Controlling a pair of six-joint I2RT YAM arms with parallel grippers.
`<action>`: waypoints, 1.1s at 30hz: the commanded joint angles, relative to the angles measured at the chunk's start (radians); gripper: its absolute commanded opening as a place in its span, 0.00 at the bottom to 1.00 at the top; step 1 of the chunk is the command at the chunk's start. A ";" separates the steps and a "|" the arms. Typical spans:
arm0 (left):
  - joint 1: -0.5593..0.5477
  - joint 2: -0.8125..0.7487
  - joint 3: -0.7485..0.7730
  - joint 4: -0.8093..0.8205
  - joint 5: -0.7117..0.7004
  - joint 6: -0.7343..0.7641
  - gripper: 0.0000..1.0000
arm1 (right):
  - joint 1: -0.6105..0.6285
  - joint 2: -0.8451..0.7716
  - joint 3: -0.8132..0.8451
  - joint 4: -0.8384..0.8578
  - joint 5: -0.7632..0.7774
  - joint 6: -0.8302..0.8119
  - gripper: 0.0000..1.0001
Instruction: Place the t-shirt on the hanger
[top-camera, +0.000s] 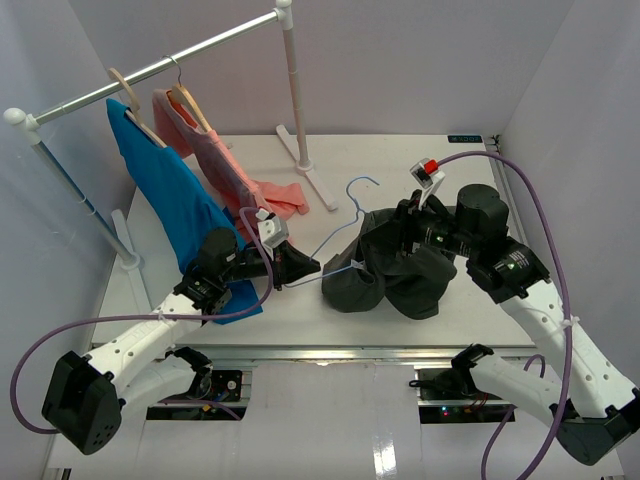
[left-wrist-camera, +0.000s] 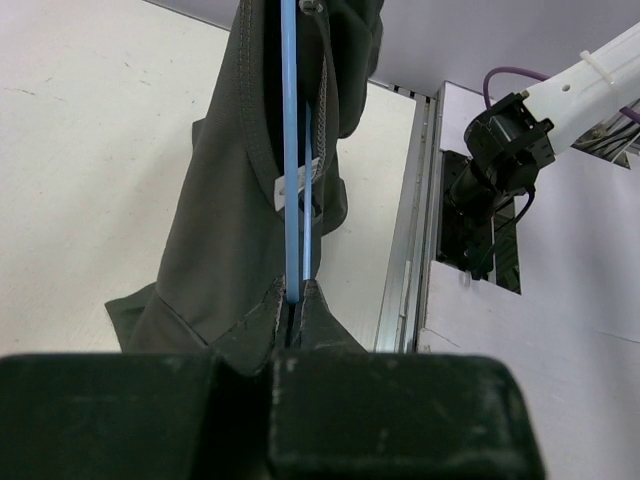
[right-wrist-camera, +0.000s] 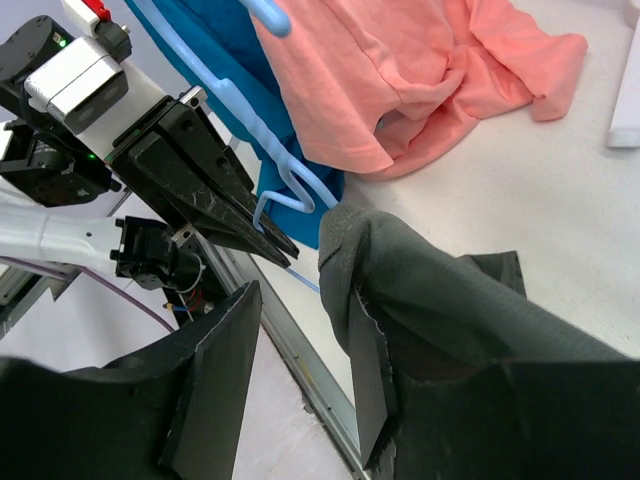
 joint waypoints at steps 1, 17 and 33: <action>-0.006 0.002 -0.030 0.172 0.043 -0.062 0.00 | 0.004 -0.017 0.047 -0.045 0.060 -0.044 0.51; -0.006 -0.028 -0.031 0.133 0.012 -0.065 0.00 | 0.004 -0.116 0.109 -0.184 0.360 -0.336 0.56; -0.006 -0.058 -0.025 0.109 0.006 -0.090 0.00 | 0.005 -0.083 -0.042 -0.111 0.343 -0.323 0.53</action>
